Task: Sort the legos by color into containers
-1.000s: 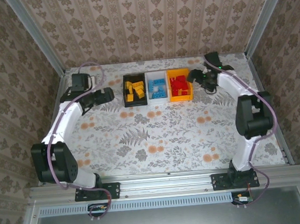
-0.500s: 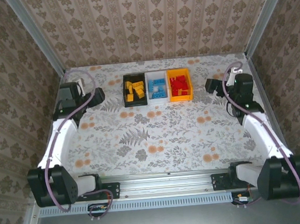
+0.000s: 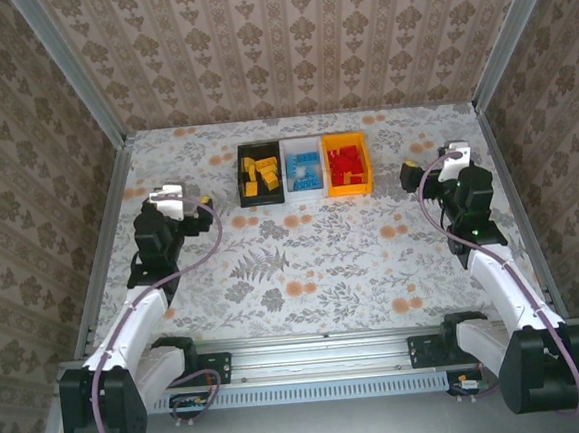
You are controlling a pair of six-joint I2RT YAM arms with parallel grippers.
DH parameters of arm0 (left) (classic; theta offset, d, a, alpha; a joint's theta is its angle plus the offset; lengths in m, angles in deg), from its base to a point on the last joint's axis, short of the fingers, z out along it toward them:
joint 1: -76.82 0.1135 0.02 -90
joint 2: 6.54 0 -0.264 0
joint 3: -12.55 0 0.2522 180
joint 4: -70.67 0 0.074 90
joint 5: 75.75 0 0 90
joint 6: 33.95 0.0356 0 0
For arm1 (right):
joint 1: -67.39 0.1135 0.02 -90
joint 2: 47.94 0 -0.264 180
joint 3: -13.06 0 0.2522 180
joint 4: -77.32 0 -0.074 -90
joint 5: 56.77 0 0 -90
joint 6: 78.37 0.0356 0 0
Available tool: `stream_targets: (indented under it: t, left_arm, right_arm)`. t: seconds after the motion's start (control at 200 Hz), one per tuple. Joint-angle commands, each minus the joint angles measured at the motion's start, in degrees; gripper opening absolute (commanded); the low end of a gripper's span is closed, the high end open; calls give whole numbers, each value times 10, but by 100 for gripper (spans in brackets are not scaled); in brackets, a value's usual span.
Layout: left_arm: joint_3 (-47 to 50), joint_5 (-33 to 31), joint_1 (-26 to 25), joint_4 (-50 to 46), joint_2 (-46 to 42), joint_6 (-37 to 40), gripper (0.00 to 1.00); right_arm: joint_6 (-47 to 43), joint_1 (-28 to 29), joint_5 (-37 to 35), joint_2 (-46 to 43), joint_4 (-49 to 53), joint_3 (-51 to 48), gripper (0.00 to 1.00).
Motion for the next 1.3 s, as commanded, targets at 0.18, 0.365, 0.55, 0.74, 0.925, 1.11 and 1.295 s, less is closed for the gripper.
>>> stream_targets:
  t: [0.18,0.365,0.55,0.74,0.925,1.11,1.295]
  left_arm:
    - [10,-36,11,44,-8,30,100]
    - [18,-49,20,37,4,17,100]
    - [22,-57,26,30,12,17,100]
    - [22,-55,34,26,25,14,100]
    - [22,-51,44,25,61,15,100]
    - [22,-45,61,51,121,10,100]
    - [22,0,72,119,188,1,100]
  right_arm:
    - [-67,-3,-73,3,-15,-55,100]
    - [-40,-7,-46,52,-16,-55,100]
    - [-16,-7,-32,101,-62,-68,100]
    - [-3,-7,-24,167,-132,-77,100]
    - [5,-7,-16,208,-192,-81,100]
    - [7,-6,-8,224,-217,-79,100]
    - [8,-6,-6,224,-229,-81,100]
